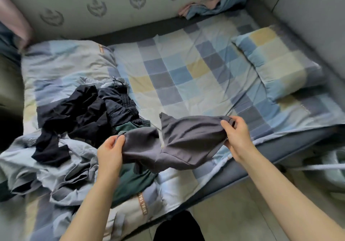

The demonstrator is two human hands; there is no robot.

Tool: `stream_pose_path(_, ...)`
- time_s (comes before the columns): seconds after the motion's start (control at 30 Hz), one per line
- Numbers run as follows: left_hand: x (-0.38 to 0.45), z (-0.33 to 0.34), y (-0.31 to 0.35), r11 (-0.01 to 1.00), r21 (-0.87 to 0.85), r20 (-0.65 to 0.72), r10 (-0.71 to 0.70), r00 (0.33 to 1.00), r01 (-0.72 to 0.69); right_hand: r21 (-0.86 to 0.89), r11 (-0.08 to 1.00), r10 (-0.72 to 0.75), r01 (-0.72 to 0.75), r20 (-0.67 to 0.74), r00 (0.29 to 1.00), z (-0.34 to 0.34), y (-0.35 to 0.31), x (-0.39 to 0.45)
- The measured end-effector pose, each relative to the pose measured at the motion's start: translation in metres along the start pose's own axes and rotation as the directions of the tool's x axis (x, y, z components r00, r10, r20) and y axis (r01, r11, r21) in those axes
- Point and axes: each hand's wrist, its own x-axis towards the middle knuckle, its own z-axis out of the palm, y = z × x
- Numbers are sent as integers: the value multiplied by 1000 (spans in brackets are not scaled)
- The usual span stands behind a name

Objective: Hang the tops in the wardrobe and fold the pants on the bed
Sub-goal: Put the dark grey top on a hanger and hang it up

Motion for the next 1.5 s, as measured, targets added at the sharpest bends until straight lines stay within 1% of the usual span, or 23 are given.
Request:
stream_pose_path(0.1,-19,-19,40,994,-105,93,45,995,-36,100,993,-64,61,27,998,-16,-38,-53)
stream_pose_path(0.23,-38,-31,86,986,-145,218,108,970,-77,218,968,-152,127,103,983,-33,-80,-117)
stream_pose_path(0.37,-51,-29,118,997,-75,468,63,881,-32,308,940,-208,149,171,963,-45,-117,-156)
stream_pose_path(0.43,-56,-24,131,993,-94,511,115,852,-78,337,928,-220,160,147,964,-51,-131,-167)
stream_pose_path(0.53,-67,-13,161,979,-155,524,197,828,-135,351,917,-218,192,36,975,-68,-145,-175)
stream_pose_path(0.67,-89,2,199,952,-126,558,301,773,-280,168,974,-145,152,-55,988,-85,-144,-175)
stream_pose_path(0.77,-113,18,223,906,-102,649,374,663,-411,-70,998,7,-5,33,999,-87,-135,-178)
stream_pose_path(0.8,-123,24,231,878,-95,679,402,614,-470,-216,974,89,-71,74,993,-87,-133,-180)
stream_pose_path(0.87,-146,36,244,779,-81,732,470,493,-621,-519,844,216,-132,103,971,-86,-137,-184)
stream_pose_path(0.9,-158,41,248,707,-84,749,510,424,-702,-569,813,219,-124,101,970,-85,-142,-186)
stream_pose_path(0.93,-173,47,251,622,-105,759,554,342,-776,-525,843,199,-114,108,974,-85,-149,-187)
stream_pose_path(1.0,-198,56,250,467,-164,793,587,166,-869,-241,958,207,-158,193,959,-83,-160,-188)
stream_pose_path(1.03,-209,60,246,421,-190,820,565,93,-887,-129,974,212,-185,234,949,-82,-165,-192)
stream_pose_path(1.1,-226,64,235,407,-191,875,482,32,-893,-35,980,200,-197,209,957,-80,-167,-202)
stream_pose_path(1.13,-230,64,227,422,-170,895,444,39,-890,13,983,179,-183,147,973,-80,-165,-205)
stream_pose_path(1.2,-234,63,210,542,-126,897,421,139,-831,165,974,150,-156,46,988,-87,-158,-212)
stream_pose_path(1.23,-234,60,204,644,-105,871,428,243,-758,229,963,137,-142,37,990,-88,-157,-216)
stream_pose_path(1.3,-227,66,193,830,-71,767,400,501,-553,297,950,94,-92,7,996,-97,-156,-228)
stream_pose_path(1.33,-221,72,187,888,-13,720,327,613,-459,311,949,56,-49,-14,998,-100,-157,-234)
stream_pose_path(1.37,-216,78,182,924,78,709,212,672,-374,327,945,11,-2,-25,1000,-102,-159,-241)
stream_pose_path(1.4,-215,85,176,932,188,732,77,677,-309,341,939,-35,45,-34,999,-106,-160,-251)
stream_pose_path(1.43,-216,90,170,921,283,764,-50,643,-266,350,933,-78,84,-29,997,-108,-163,-259)
stream_pose_path(1.5,-228,103,160,901,386,814,-233,532,-196,364,921,-138,141,-34,990,-118,-165,-278)
